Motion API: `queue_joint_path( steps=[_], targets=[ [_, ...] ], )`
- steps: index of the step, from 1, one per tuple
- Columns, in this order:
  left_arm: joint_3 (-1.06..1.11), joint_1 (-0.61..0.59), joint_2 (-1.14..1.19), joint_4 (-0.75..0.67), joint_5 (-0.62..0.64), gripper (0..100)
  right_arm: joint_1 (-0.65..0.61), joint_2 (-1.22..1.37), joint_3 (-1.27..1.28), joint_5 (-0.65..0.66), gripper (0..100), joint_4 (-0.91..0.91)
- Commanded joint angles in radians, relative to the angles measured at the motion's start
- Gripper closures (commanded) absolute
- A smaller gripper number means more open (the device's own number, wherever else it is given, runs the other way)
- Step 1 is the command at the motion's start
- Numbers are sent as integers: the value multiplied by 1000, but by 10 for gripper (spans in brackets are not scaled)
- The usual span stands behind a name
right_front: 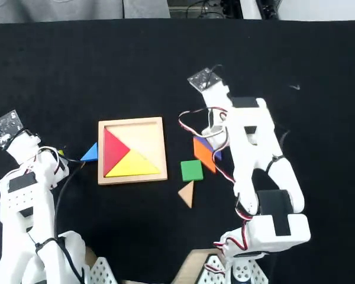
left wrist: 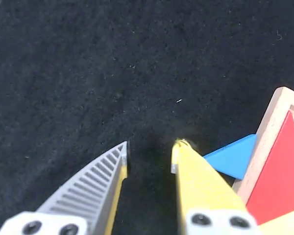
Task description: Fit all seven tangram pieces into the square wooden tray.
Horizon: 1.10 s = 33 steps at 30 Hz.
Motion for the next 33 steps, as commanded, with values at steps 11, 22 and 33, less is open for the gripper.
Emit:
queue_joint_path(
  steps=[11,22,33],
  targets=[
    [-4,-10,-9,-43,-3,830,-61,-53,56,15,795,-110],
    [-4,-8,-9,-43,-3,830,-66,79,27,89,698,-109],
    [-2,-10,-9,-43,-3,830,-68,150,-44,169,742,-91]
  ],
)
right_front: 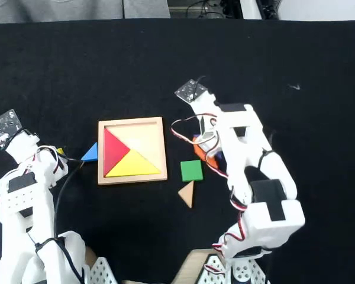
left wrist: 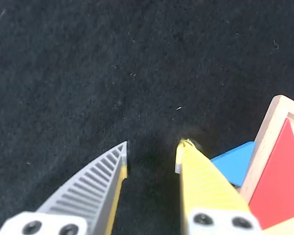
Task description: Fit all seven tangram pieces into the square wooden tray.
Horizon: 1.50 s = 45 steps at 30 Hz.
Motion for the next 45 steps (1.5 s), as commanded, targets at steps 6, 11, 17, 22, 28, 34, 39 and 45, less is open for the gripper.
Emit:
queue_joint_path(
  steps=[6,11,17,22,28,34,39,45],
  targets=[
    [-2,-4,-9,-17,-3,830,-21,139,-196,91,790,123],
    [-2,-4,-9,-17,-3,830,-21,182,-243,97,792,147],
    [-2,-4,-9,-17,-3,830,-21,165,-260,118,794,149],
    [7,-2,-17,-18,-3,830,-23,56,-254,114,794,149],
    [7,-5,-18,-18,-3,830,-127,-47,-262,-18,794,149],
    [7,-5,-18,-15,-3,830,-304,-62,-315,-117,794,147],
    [7,-5,-18,-14,-3,830,-390,73,-452,-198,794,147],
    [7,-5,-18,-12,-3,830,-407,255,-638,-296,793,216]
  ],
)
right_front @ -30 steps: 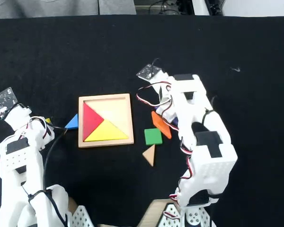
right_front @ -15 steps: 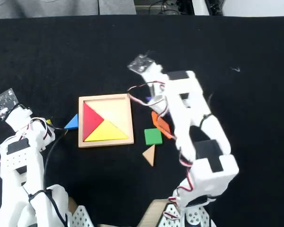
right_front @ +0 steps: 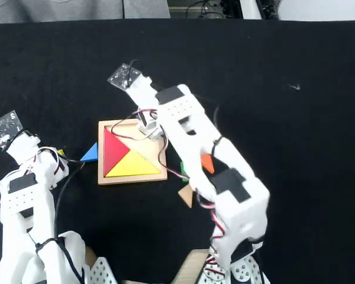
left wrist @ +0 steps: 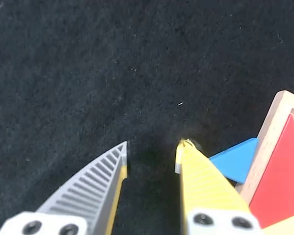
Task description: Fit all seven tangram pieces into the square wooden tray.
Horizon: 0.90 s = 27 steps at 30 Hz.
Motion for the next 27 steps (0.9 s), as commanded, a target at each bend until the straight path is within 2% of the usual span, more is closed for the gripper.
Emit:
queue_joint_path(
  steps=[1,8,27],
  targets=[
    [-5,-5,-18,-11,-3,830,-38,51,-154,-48,793,84],
    [-7,-5,-18,-11,-3,830,-63,145,-237,-84,791,126],
    [-7,-5,-18,-11,-3,830,-77,148,-237,-114,739,126]
  ],
)
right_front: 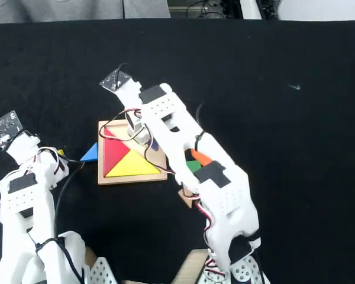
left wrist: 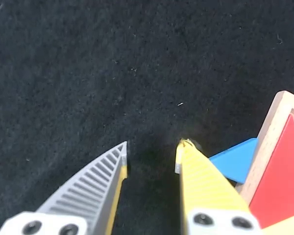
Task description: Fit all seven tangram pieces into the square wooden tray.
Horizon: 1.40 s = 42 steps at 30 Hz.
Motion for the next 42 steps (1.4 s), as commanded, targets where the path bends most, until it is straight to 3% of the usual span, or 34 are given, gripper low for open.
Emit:
queue_joint_path(
  steps=[1,4,10,26,33,42],
  targets=[
    [-7,-5,-18,-11,-3,830,-11,-18,-56,-6,740,12],
    [-7,-5,-18,-11,-3,830,-20,-51,-56,-2,766,40],
    [-7,-5,-18,-11,-3,830,-75,-173,-30,-9,992,94],
    [-5,-5,-18,-11,-3,830,-51,47,-74,-3,987,15],
    [-5,-5,-18,-11,-3,830,41,58,-128,-3,987,15],
    [-5,-5,-18,-11,-3,830,-14,54,-127,-2,987,83]
  ],
)
